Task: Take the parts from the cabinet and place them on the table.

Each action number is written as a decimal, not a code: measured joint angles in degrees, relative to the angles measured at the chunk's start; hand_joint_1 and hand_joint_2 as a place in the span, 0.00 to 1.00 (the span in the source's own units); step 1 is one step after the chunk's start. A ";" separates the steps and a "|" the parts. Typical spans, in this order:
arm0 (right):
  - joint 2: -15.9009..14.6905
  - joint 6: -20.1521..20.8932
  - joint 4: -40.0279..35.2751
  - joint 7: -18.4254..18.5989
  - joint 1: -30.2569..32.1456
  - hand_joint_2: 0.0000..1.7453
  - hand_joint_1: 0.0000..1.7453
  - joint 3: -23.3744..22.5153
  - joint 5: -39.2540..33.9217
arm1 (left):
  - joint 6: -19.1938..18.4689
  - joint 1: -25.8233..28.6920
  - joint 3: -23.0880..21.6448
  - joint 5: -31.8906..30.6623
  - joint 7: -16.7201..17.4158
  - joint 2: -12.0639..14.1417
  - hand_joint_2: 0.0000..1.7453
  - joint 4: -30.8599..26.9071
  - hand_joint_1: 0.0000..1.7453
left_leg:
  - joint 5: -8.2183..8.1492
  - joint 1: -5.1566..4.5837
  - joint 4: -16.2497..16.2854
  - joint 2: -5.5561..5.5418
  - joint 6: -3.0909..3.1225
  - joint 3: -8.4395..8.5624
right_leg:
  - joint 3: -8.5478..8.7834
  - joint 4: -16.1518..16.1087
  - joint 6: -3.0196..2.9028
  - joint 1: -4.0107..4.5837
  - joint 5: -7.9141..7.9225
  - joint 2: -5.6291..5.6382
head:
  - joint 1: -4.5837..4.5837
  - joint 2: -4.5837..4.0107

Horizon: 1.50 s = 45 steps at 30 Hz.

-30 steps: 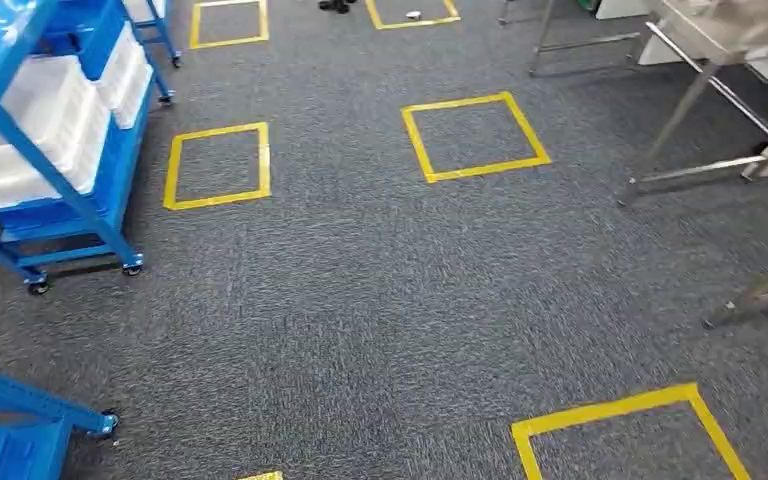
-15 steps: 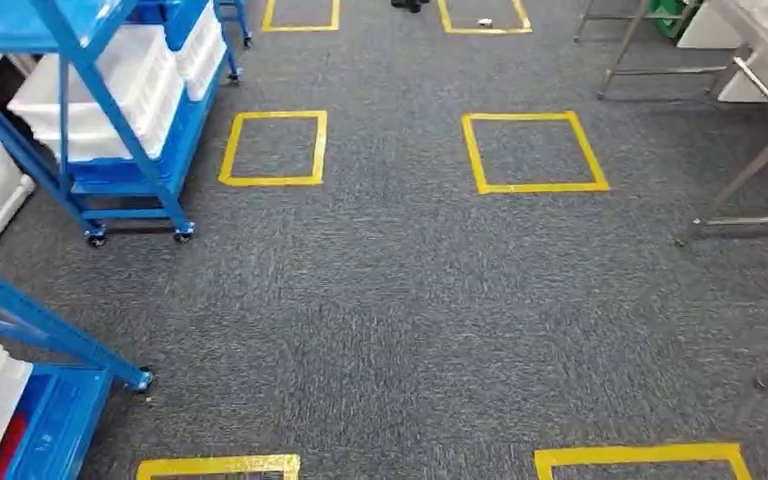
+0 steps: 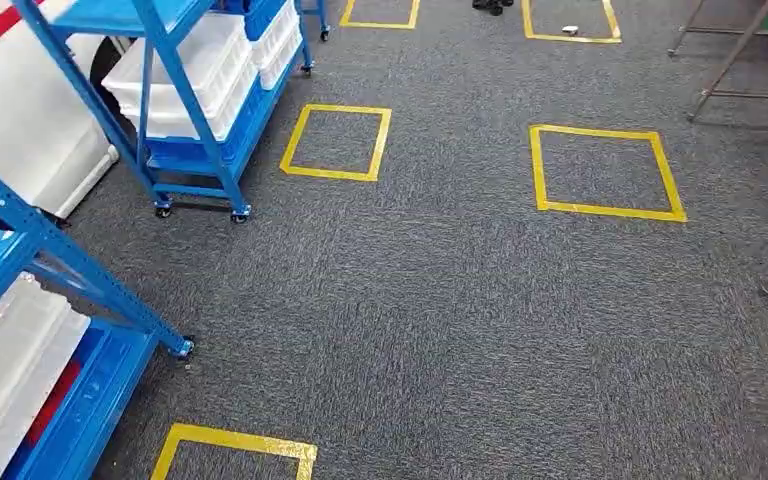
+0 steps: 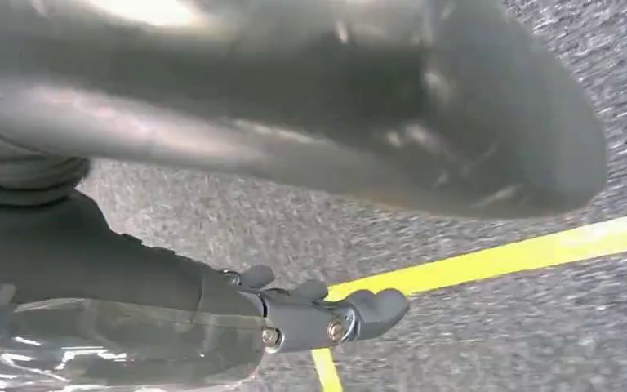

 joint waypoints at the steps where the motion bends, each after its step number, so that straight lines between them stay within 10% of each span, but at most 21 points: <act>1: 0.07 0.35 0.00 0.02 0.07 0.00 0.00 -0.02 0.65 | -0.13 -0.08 0.09 -0.15 0.11 0.02 0.00 0.00 0.00 | -1.82 0.00 4.68 0.28 0.02 -2.30 | -0.03 0.00 -0.13 0.22 -0.09 -0.92 | 0.00 0.00; 3: 0.07 0.41 0.00 0.02 0.00 0.00 0.00 -0.04 1.05 | -0.33 0.13 0.20 -0.51 0.20 0.04 0.00 0.00 0.00 | -1.84 -0.01 7.99 0.44 0.21 -4.01 | 0.05 0.01 -0.34 0.63 -0.22 -2.51 | 0.00 0.00; 6: 0.44 1.14 0.00 0.02 -0.25 0.00 0.00 -0.09 2.71 | -0.39 0.25 0.33 -0.75 0.33 0.11 0.00 0.00 0.00 | 5.30 -0.60 -5.51 2.02 1.55 3.06 | 0.68 0.01 -0.40 1.01 -0.59 -4.67 | 0.00 0.00; 8: 1.07 2.42 0.00 0.17 -0.17 0.00 0.00 0.32 4.97 | -0.70 -0.07 0.26 -1.81 0.81 0.11 0.00 0.00 0.00 | 5.57 -1.68 -10.40 5.74 2.52 5.28 | 0.91 0.15 0.07 1.37 -0.98 -5.82 | 0.00 0.00; 12: 2.10 3.98 0.00 1.16 -0.93 0.00 0.00 3.06 10.25 | -1.53 0.25 -0.17 -3.17 1.42 -0.37 0.00 0.00 0.00 | 6.25 -1.69 -11.54 3.00 3.45 5.22 | 1.70 -0.41 1.11 1.26 -1.01 -8.03 | -0.02 0.00; 14: 2.32 4.20 0.02 1.25 -0.77 0.00 0.00 4.15 10.55 | -1.75 0.24 -0.41 -3.59 1.55 -1.07 0.00 0.00 0.00 | 7.32 -1.00 -12.77 1.94 3.81 6.35 | 0.77 2.52 1.58 0.78 -3.30 -1.53 | 0.00 0.00; 15: 2.52 4.22 0.04 1.27 -0.66 0.00 0.00 4.35 10.44 | -1.84 0.01 -0.44 -3.65 1.58 -1.22 0.00 0.00 0.00 | 7.46 -0.95 -12.81 1.42 3.93 6.23 | -1.06 6.24 1.71 0.61 -5.51 -0.11 | 0.04 0.00; 18: 2.54 3.89 0.04 1.42 -0.26 0.00 0.00 4.41 9.85 | -2.03 -0.11 -0.83 -4.35 2.21 -1.42 0.00 0.00 0.00 | 7.49 -0.94 -12.70 -0.85 3.94 6.12 | -6.90 17.46 2.19 0.28 -9.12 0.38 | 0.04 0.00; 21: 2.54 3.41 0.02 1.55 -0.05 0.00 0.00 4.46 9.64 | -1.71 0.03 -1.05 -4.68 2.64 -1.44 0.00 0.00 0.00 | 7.06 -0.42 -11.94 -3.41 3.26 6.28 | -3.15 7.28 2.72 -0.26 -1.26 0.93 | 0.04 0.00; 22: 2.54 3.30 0.02 1.55 0.09 0.00 0.00 4.46 9.64 | -1.51 0.01 -1.18 -4.70 2.71 -1.44 0.00 0.00 0.00 | 6.80 -0.32 -11.58 -3.98 2.90 6.17 | -1.30 2.71 2.99 -0.66 0.99 2.72 | 0.04 0.00; 23: 2.54 3.28 0.04 1.66 0.26 0.00 0.00 4.48 9.66 | -1.36 -0.08 -1.33 -4.79 2.82 -1.44 0.00 0.00 0.00 | 6.40 -0.57 -10.80 -4.63 2.33 5.46 | -0.64 0.59 3.16 -0.87 0.53 5.66 | 0.04 0.00; 27: 2.54 3.28 0.00 2.08 -0.03 0.00 0.00 4.52 9.79 | -1.29 0.13 -1.81 -5.49 3.02 -1.38 0.00 0.00 0.00 | 6.54 -0.13 -10.98 -6.72 0.84 4.93 | -0.62 0.40 1.29 -0.46 0.76 3.10 | 0.02 0.00; 30: 2.56 3.25 -0.04 2.12 0.22 0.00 0.00 4.55 9.79 | -1.36 -0.05 -1.88 -5.58 3.04 -1.31 0.00 0.00 0.00 | 2.26 -0.13 -4.22 -0.26 0.31 1.95 | -0.35 -0.13 0.13 -0.30 0.82 0.74 | 0.00 0.00; 33: 2.56 3.26 -0.04 2.12 0.45 0.00 0.00 4.55 9.79 | -1.38 -0.19 -1.94 -5.71 3.04 -1.36 0.00 0.00 0.00 | -1.81 0.08 6.96 0.34 -0.05 -3.51 | -0.35 -0.12 -0.16 0.13 0.57 -1.79 | 0.00 0.00; 36: 2.56 3.28 -0.04 2.19 0.34 0.00 0.00 4.72 9.81 | -1.38 0.06 -1.99 -6.04 3.13 -1.33 0.00 0.00 0.00 | 3.86 0.03 -1.29 0.96 0.23 0.70 | 0.04 -0.11 -0.01 0.24 0.27 -3.88 | 0.00 0.00; 38: 2.62 3.30 -0.04 2.30 0.40 0.00 0.00 4.81 9.81 | -1.66 -0.15 -2.43 -6.65 3.10 -1.33 0.00 0.00 0.00 | 6.17 -0.72 -10.23 6.57 1.36 5.31 | 0.55 -0.11 0.41 0.32 -0.01 -5.03 | 0.00 0.00; 43: 2.93 3.12 -0.09 2.03 -0.04 0.00 0.00 4.83 9.77 | -2.47 -0.13 -3.39 -7.43 2.78 -1.40 0.00 0.00 0.00 | 6.77 -0.80 -11.88 3.65 3.24 6.09 | 1.52 -0.30 2.17 0.45 -0.72 -7.79 | 0.00 0.00; 45: 3.00 3.19 -0.09 1.79 0.16 0.00 0.00 4.83 10.07 | -2.41 -0.22 -3.45 -7.13 2.67 -1.60 0.00 0.00 0.00 | 7.25 -0.66 -12.30 2.47 3.79 6.01 | -0.33 4.44 2.40 0.08 -4.12 -1.43 | 0.04 0.00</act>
